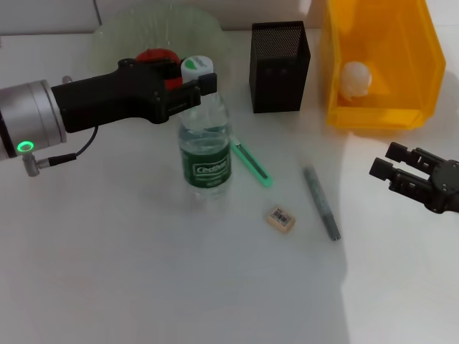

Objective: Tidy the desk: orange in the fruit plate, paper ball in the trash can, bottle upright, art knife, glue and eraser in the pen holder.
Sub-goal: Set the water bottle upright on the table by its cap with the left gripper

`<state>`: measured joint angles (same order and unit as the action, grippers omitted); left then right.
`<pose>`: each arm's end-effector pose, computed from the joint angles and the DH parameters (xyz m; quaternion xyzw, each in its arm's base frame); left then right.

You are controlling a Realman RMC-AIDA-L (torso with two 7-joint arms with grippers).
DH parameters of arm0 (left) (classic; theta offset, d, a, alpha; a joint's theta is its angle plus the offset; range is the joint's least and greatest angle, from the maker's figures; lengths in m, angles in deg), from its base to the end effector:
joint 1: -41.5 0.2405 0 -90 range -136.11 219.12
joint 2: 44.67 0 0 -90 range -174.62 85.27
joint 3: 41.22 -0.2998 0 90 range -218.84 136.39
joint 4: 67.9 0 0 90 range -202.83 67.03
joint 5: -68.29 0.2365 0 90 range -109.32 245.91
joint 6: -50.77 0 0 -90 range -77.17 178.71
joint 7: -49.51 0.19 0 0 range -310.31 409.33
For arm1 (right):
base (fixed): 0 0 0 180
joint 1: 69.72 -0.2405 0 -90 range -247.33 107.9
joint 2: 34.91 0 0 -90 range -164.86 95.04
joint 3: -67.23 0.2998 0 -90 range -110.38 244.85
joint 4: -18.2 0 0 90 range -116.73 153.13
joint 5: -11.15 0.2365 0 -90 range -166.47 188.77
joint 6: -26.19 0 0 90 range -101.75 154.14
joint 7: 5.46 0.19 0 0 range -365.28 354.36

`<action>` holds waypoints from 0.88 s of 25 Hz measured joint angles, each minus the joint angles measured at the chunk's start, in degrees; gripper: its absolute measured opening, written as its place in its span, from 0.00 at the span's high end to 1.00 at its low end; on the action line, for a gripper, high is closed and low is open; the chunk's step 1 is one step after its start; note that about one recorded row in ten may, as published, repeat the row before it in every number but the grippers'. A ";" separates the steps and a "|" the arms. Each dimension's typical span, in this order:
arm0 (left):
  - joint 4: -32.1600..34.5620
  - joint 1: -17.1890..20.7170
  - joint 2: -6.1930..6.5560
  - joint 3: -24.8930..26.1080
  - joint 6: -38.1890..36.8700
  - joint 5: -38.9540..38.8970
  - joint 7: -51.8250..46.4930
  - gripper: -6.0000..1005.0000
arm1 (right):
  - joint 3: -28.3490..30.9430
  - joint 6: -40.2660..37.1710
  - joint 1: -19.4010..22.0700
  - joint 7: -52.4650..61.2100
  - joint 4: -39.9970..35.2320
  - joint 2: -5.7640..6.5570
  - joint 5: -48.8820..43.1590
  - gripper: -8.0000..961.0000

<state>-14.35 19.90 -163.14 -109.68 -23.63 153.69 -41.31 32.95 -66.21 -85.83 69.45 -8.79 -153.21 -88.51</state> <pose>-0.2321 0.4041 -0.0499 -0.9089 -0.2175 -0.3120 0.1708 0.3638 0.3102 -0.0430 -0.8330 0.3475 0.3767 0.2084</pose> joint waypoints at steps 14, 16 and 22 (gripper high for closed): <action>-27.36 -3.43 -0.32 1.22 -3.66 -21.90 40.36 0.56 | 0.00 0.89 -0.87 -0.05 0.55 -0.59 0.00 0.24; -30.12 -4.23 -0.36 1.25 -3.66 -24.40 43.67 0.56 | 0.00 1.15 -1.14 -0.26 0.95 -0.64 0.00 0.24; -34.50 -5.23 -0.60 1.28 -2.19 -29.62 50.96 0.56 | -0.08 2.25 -2.10 -1.31 2.66 -0.70 -0.01 0.24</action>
<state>-48.86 14.67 -163.74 -108.40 -25.81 124.07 9.64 32.87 -63.95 -87.93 68.14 -6.13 -153.92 -88.52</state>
